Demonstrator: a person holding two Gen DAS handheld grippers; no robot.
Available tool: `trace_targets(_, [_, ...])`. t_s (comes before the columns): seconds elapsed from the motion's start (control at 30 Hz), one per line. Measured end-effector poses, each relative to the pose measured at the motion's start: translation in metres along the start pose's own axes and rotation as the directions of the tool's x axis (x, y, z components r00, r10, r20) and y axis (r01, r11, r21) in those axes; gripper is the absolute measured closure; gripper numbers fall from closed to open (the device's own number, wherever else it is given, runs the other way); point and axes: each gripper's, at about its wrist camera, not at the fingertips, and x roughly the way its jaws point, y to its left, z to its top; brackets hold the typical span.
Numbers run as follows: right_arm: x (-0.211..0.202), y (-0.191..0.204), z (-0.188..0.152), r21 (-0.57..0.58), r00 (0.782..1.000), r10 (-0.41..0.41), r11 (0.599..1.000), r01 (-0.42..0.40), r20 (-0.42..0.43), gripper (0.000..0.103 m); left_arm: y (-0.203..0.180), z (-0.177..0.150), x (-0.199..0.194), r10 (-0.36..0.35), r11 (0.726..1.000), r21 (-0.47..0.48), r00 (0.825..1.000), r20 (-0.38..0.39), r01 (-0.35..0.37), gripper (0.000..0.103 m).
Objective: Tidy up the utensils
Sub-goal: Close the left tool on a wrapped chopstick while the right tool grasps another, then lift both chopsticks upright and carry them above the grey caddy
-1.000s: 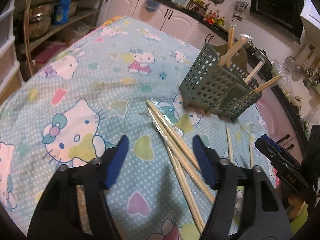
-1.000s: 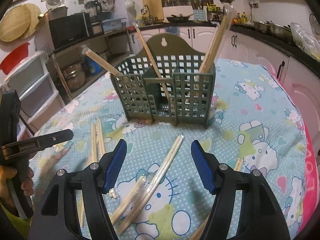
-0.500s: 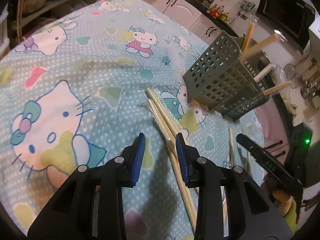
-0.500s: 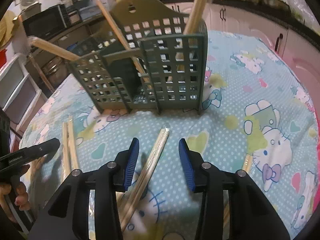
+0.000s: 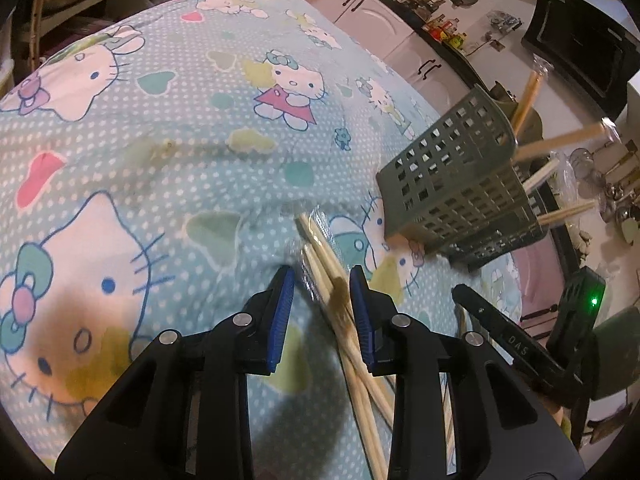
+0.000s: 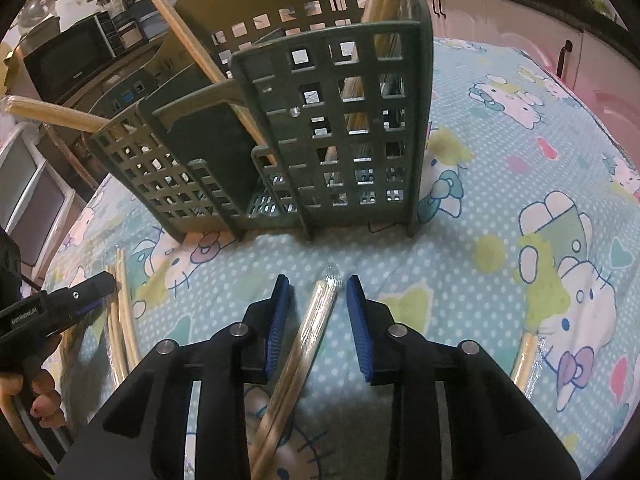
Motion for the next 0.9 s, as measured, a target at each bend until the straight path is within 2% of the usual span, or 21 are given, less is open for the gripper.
trace_targets(0.2, [0.004, -0.006, 0.004, 0.008, 1.000, -0.006, 1.000, 0.005, 0.005, 0.087, 0.001, 0.008, 0.005, -0.001, 1.000, -0.006, 1.000, 0.000, 0.001, 0.085])
trace_targets(0.5, [-0.006, -0.016, 0.004, 0.017, 1.000, 0.018, 1.000, -0.018, 0.017, 0.091, 0.006, 0.014, 0.004, -0.016, 1.000, -0.024, 1.000, 0.003, 0.016, 0.096])
trace_targets(0.67, [-0.027, -0.023, 0.004, 0.019, 0.998, 0.035, 0.999, -0.036, 0.055, 0.091, 0.000, 0.010, -0.013, -0.031, 1.000, -0.004, 0.999, 0.038, 0.031, 0.096])
trace_targets(0.9, [-0.062, -0.022, 0.005, 0.000, 0.989, 0.070, 0.998, -0.070, 0.130, 0.092, -0.025, 0.005, -0.048, -0.041, 0.997, 0.071, 0.992, 0.122, 0.032, 0.098])
